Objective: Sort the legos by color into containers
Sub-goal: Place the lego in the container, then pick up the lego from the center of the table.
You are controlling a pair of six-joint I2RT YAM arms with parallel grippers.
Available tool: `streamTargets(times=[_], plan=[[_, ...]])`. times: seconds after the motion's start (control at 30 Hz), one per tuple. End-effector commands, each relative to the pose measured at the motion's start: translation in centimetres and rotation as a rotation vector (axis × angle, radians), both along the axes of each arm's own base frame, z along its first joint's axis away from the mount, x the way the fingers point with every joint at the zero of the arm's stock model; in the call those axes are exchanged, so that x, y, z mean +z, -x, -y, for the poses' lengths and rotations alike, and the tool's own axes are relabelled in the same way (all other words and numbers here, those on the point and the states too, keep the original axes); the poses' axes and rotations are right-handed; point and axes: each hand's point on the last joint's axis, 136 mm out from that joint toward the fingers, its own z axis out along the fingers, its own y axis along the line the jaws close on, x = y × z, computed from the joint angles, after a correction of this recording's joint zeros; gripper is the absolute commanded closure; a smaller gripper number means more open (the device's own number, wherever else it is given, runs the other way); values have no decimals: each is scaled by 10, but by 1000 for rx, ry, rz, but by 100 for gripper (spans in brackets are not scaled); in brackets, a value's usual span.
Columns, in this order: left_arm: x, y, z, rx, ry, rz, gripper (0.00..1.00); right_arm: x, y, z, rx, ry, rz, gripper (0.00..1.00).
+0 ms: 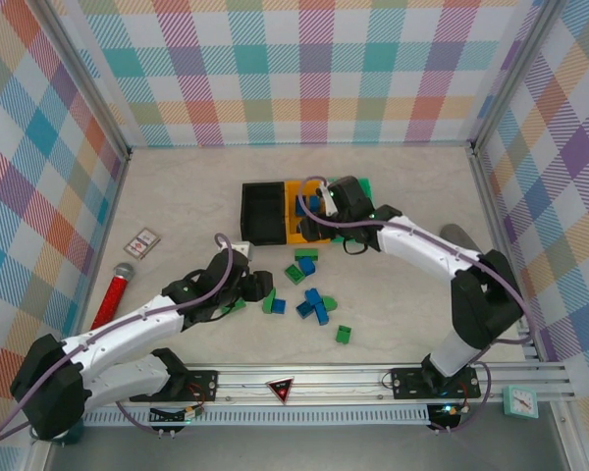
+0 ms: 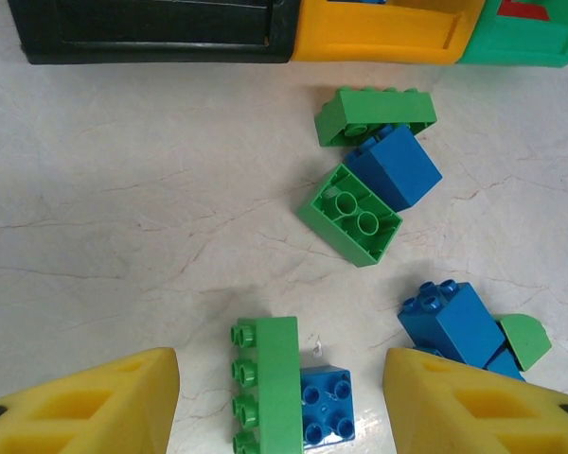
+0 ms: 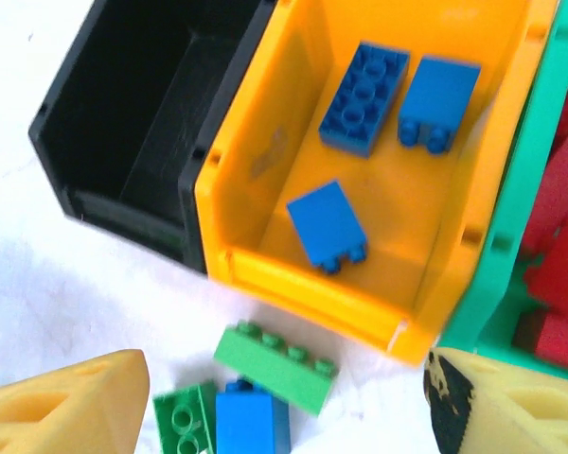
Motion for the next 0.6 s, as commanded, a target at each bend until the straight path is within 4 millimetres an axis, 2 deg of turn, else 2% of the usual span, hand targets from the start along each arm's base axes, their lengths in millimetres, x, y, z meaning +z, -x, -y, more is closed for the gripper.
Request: streamTargets(times=[0.0, 0.1, 0.2, 0.37, 0.57], plan=[[4, -2, 13, -34, 19, 10, 41, 0, 22, -1, 19, -39, -15, 26], [1, -6, 17, -37, 14, 8, 41, -15, 43, -2, 44, -46, -60, 30], [1, -10, 18, -13, 26, 12, 41, -36, 55, 0, 52, -19, -105, 32], [1, -13, 23, -3, 60, 16, 41, -57, 60, -4, 49, -15, -154, 34], [-2, -13, 26, -9, 57, 1, 41, -74, 58, -19, 62, 2, -193, 36]])
